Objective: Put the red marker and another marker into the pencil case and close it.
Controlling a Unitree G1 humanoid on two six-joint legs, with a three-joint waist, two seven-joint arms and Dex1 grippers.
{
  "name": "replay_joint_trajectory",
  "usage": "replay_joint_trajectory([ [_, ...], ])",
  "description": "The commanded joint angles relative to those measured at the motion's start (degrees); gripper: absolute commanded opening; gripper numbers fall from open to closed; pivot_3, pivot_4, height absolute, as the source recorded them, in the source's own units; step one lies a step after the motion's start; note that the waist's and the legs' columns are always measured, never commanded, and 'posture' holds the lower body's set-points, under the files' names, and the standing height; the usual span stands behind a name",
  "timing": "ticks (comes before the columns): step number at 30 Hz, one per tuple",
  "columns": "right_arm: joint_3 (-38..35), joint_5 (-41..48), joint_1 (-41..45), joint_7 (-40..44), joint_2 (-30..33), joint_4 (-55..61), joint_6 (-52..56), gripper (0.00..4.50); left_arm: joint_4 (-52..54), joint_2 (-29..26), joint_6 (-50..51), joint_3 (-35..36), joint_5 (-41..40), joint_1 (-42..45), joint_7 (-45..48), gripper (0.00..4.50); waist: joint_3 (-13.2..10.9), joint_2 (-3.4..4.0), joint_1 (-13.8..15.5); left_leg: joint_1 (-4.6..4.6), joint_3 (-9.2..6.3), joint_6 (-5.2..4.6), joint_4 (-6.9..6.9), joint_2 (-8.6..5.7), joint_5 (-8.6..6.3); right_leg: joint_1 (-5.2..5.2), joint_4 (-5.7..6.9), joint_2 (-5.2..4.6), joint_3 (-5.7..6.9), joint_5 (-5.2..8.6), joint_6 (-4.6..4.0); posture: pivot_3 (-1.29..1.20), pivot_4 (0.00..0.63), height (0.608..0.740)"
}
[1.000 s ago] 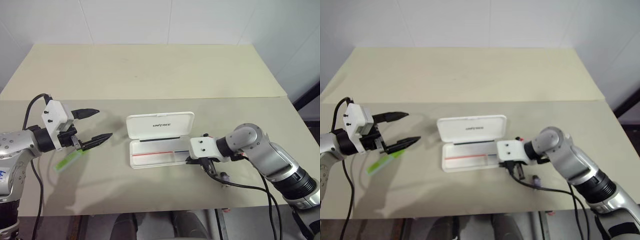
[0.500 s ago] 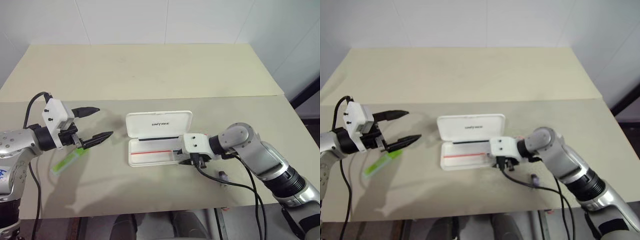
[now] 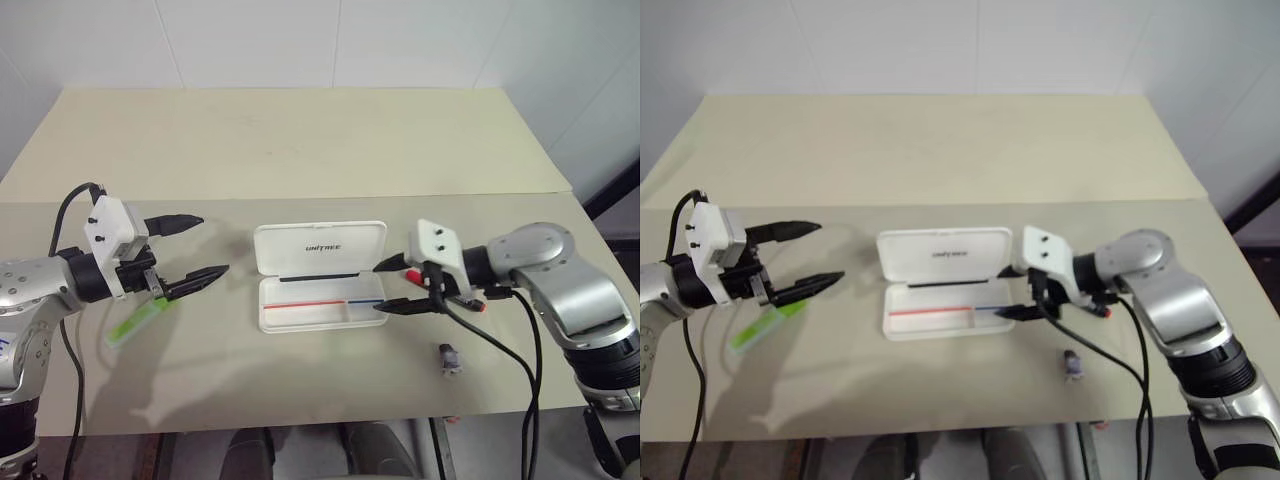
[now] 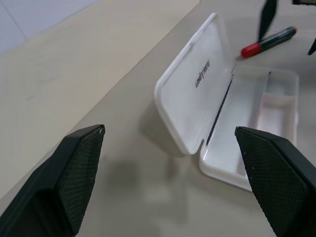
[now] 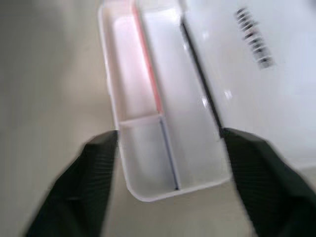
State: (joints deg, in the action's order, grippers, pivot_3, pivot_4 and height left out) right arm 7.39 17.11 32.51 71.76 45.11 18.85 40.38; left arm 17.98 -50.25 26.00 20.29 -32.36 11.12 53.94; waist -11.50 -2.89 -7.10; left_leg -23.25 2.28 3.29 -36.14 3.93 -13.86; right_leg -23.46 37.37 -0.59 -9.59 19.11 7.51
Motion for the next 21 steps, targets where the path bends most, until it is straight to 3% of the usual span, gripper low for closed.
replay_joint_trajectory([
  [1,-9.00,5.49,-2.71,0.01,1.86,-0.07,-1.05,4.46,4.63,-1.34,3.39,0.10,-5.29,3.78,0.56,4.50,-0.01,-0.01,0.43,-0.01,0.00,0.00,-0.01,0.00,0.00,0.00,0.00,0.00,0.00,0.00,0.00,0.00,0.150,0.740],
  [5,-13.08,4.96,-7.13,0.29,8.31,-3.50,-1.17,4.46,6.82,-2.52,7.00,-3.12,-8.19,6.52,2.89,4.50,-0.01,-0.01,1.03,-0.02,0.03,0.00,-0.04,-0.04,0.00,0.03,-0.03,-0.04,-0.02,-0.01,0.03,0.00,0.150,0.740],
  [12,-10.52,0.02,-11.12,-3.54,18.20,-9.35,3.11,4.46,8.10,-5.65,10.31,-9.13,-10.10,10.02,9.10,4.50,-0.02,0.01,0.76,0.00,0.03,0.00,-0.06,-0.04,0.00,0.02,-0.03,-0.01,-0.04,-0.01,0.03,0.00,0.150,0.740],
  [21,-0.44,-4.31,-7.59,-7.87,17.18,-11.42,8.51,4.46,7.35,-7.73,7.18,-13.13,-5.01,10.57,12.60,4.50,-0.03,0.03,0.76,0.02,0.07,-0.01,-0.06,-0.04,0.01,0.00,-0.04,0.00,-0.11,0.00,0.02,0.00,0.150,0.740],
])
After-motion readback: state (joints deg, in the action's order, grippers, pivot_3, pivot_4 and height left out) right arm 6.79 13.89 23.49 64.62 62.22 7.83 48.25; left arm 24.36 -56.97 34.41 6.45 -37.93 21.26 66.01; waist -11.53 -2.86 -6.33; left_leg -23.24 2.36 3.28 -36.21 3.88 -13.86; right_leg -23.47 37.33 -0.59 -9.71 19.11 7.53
